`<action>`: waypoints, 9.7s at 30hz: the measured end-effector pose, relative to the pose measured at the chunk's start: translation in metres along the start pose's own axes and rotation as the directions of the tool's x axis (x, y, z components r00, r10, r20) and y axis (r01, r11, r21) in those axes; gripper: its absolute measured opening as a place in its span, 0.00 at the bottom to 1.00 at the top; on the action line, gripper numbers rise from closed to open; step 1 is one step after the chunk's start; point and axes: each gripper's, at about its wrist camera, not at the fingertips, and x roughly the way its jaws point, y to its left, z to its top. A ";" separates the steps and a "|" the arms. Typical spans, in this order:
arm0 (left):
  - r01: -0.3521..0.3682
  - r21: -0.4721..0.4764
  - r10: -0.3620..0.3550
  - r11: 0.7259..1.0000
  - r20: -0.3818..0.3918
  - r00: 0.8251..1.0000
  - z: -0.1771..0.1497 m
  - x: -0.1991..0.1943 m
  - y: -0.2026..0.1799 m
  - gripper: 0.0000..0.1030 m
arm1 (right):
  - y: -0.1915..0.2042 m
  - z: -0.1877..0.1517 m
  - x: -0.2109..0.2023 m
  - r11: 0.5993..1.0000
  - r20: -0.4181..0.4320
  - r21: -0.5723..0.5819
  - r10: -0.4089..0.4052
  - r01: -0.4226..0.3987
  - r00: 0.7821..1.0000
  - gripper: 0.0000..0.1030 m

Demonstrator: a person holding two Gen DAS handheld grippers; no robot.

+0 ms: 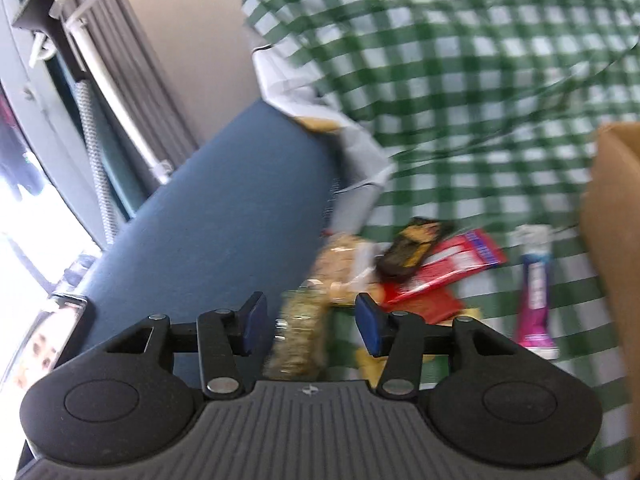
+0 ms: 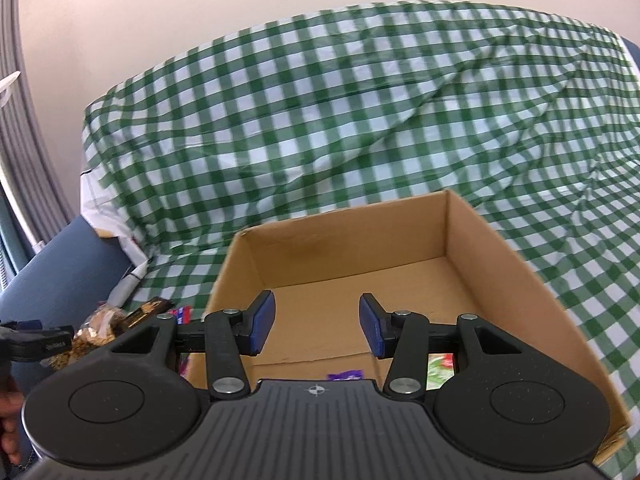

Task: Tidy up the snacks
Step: 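Move both open tools back toward the snack pile, then grasp the purple-and-white tube pack with the right tool, then grasp the round clear nut pack with the left tool, then carry both packs over the box and open both tools to drop them, then move both open tools back toward the remaining snacks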

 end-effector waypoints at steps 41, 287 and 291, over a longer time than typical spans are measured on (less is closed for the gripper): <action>0.524 -0.567 -0.717 0.636 -0.181 0.673 -0.040 0.065 0.050 0.33 | 0.123 -0.020 0.038 0.958 -0.116 -0.220 0.159 -0.182 0.980 0.31; 0.767 0.271 -0.807 0.582 0.308 0.504 -0.001 -0.164 -0.058 0.11 | -0.025 0.009 -0.041 0.988 0.115 -0.103 -0.099 0.111 0.988 0.37; 0.764 0.211 -0.784 0.610 0.303 0.542 0.010 -0.145 -0.025 0.11 | -0.007 0.006 -0.039 0.991 0.111 -0.098 -0.083 0.094 0.990 0.38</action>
